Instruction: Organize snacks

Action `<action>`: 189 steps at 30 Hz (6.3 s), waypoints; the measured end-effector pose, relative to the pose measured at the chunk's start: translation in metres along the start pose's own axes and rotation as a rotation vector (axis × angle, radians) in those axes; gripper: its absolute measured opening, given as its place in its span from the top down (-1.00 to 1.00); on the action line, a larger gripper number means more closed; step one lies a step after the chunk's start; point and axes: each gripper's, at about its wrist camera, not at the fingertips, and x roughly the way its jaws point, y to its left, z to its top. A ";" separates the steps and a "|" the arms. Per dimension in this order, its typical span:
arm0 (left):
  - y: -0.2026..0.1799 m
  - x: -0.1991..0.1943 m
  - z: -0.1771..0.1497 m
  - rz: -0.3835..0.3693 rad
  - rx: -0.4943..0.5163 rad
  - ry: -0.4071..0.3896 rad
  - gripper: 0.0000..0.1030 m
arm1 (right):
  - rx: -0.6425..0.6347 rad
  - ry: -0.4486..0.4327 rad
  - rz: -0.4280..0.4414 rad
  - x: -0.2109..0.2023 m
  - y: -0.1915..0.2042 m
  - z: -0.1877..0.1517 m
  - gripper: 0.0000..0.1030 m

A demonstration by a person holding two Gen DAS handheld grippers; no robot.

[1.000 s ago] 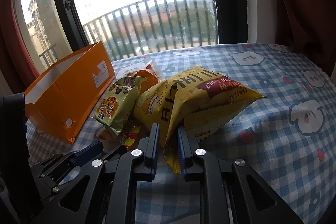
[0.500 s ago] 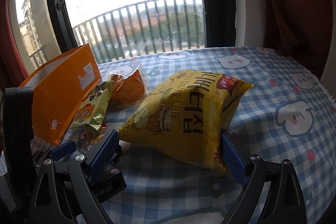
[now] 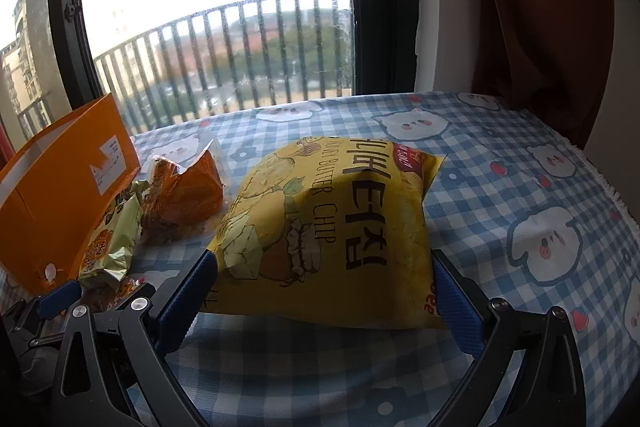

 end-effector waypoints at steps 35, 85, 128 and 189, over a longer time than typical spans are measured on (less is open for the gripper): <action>0.008 -0.012 -0.010 -0.029 -0.040 -0.071 -0.04 | 0.026 -0.022 0.128 -0.018 0.003 -0.006 0.92; 0.129 -0.123 0.064 0.124 -0.088 -0.429 -0.04 | -0.150 -0.298 0.470 -0.081 0.172 0.069 0.92; 0.161 -0.107 0.046 0.241 -0.126 -0.330 -0.90 | -0.275 -0.098 0.530 -0.046 0.191 0.056 -0.52; -0.019 -0.050 -0.013 0.167 0.024 -0.283 -0.89 | -0.188 -0.030 0.330 -0.004 0.023 0.051 -0.75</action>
